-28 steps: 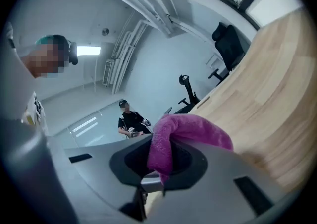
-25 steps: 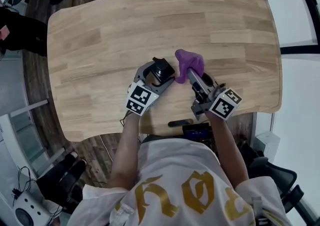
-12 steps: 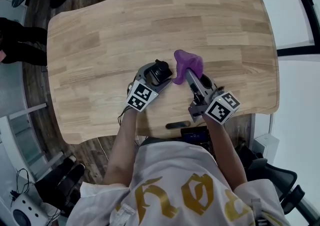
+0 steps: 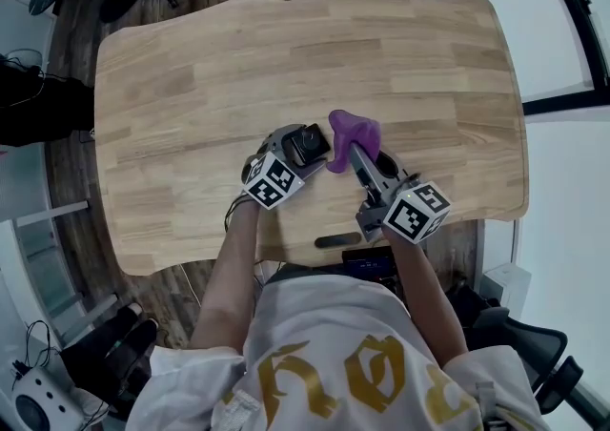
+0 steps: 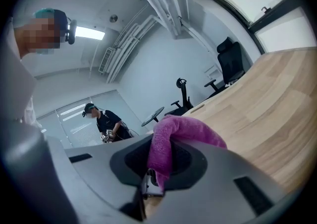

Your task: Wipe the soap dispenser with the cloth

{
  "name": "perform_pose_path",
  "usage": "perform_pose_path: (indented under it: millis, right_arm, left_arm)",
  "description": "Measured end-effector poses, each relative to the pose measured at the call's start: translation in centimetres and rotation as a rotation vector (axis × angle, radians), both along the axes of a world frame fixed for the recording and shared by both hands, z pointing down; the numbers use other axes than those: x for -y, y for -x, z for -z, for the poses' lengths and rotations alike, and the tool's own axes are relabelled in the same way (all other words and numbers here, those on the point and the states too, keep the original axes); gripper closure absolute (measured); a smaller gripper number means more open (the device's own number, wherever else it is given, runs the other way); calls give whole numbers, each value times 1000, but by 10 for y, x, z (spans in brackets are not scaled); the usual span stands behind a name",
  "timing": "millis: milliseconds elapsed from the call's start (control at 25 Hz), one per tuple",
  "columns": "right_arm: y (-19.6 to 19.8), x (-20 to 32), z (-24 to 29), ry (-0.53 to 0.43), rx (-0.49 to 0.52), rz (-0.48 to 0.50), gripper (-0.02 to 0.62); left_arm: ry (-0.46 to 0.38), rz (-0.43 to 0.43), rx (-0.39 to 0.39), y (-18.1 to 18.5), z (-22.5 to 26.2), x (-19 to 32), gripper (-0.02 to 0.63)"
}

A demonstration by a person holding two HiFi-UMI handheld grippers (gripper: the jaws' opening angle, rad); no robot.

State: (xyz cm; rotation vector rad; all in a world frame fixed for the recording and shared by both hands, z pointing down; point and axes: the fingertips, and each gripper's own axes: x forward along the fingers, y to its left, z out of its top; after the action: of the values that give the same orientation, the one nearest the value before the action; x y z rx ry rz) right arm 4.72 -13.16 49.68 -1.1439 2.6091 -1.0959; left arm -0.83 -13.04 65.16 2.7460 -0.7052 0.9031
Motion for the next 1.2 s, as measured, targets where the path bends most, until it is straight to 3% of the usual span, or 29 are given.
perform_pose_path:
  millis: [200, 320, 440, 640, 680, 760, 1000, 1200]
  right_arm:
    - [1, -4, 3, -7, -56, -2, 552]
    - [-1, -7, 8, -26, -118, -11, 552]
    - [-4, -11, 13, -48, -180, -29, 552]
    - [2, -23, 30, -73, -201, -38, 552]
    - [4, -26, 35, -84, -203, -39, 552]
    - [7, -33, 44, -112, -218, -43, 552]
    - [9, -55, 70, -202, -277, -68, 552]
    - [-3, -77, 80, -234, -272, -103, 552]
  left_arm:
    - [57, -13, 110, 11, -12, -12, 256]
    - [74, 23, 125, 29, -8, -23, 258]
    - [36, 133, 46, 47, 21, -25, 258]
    - [-69, 319, -185, 66, 106, -31, 276]
    - [-98, 354, -221, 70, 124, -33, 347]
    - [-141, 426, -271, 78, 153, -38, 594]
    - [-130, 586, -332, 86, 202, -56, 597]
    - [-172, 582, -373, 74, 239, -71, 597]
